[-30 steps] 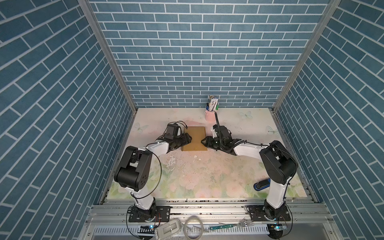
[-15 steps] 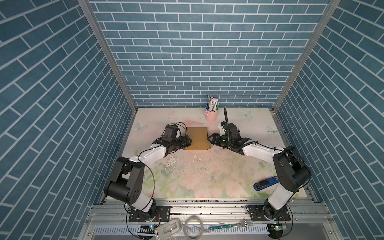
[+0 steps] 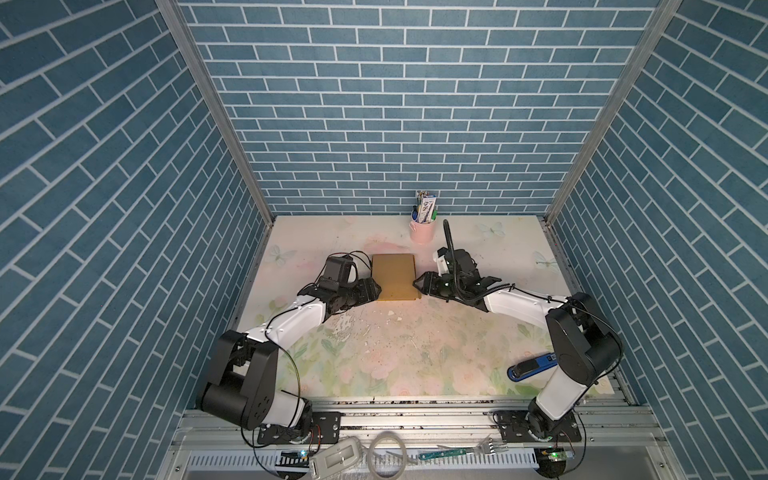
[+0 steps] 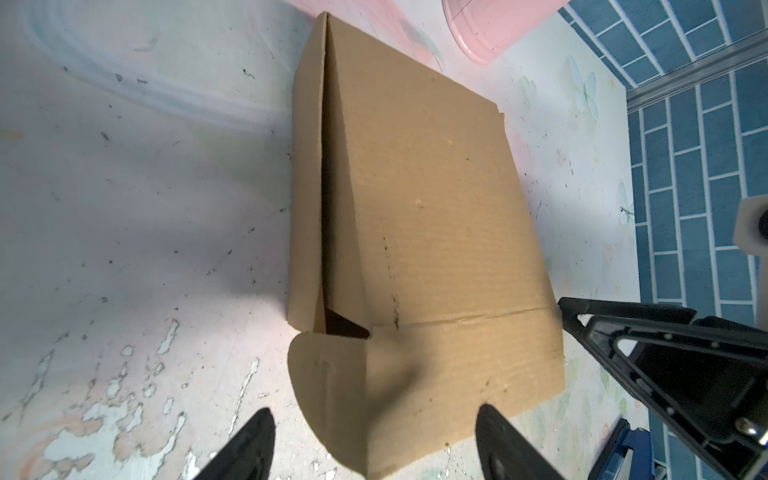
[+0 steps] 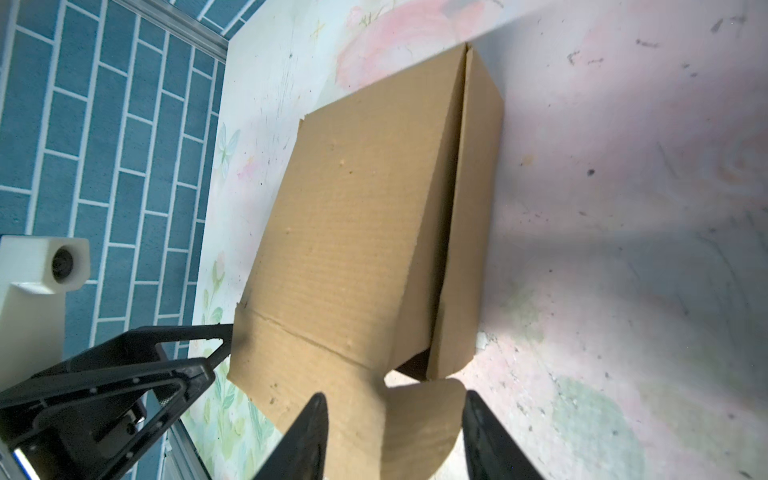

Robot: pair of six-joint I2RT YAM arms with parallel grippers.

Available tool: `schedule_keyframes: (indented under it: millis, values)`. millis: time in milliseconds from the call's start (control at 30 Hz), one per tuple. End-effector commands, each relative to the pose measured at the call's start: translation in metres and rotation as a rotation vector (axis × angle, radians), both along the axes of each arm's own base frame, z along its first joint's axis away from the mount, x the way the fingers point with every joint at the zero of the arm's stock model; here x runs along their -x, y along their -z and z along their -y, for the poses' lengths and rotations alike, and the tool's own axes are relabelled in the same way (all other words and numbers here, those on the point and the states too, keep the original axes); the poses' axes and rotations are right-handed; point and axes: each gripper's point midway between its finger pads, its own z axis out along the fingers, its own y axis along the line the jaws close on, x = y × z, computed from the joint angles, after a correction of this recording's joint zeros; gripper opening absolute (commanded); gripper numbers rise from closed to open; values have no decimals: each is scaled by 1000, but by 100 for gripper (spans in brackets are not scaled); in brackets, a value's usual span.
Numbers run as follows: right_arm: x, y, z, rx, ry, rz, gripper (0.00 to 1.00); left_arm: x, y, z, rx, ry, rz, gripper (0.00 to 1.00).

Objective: Fold the paper box

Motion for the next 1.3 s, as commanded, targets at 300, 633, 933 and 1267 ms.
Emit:
schedule_keyframes:
  millis: [300,633,933,1267]
  values:
    - [18,11,-22,23,-60,-68,45,12,9,4,-3,62,-22,75]
    - [28,14,-28,21,-61,-88,36,15,2,7,0,86,3,72]
    - [25,12,-21,40,-33,-68,36,30,-6,-21,-126,24,6,72]
    - [18,11,-15,42,-2,-23,37,-17,-5,-33,-222,-52,37,73]
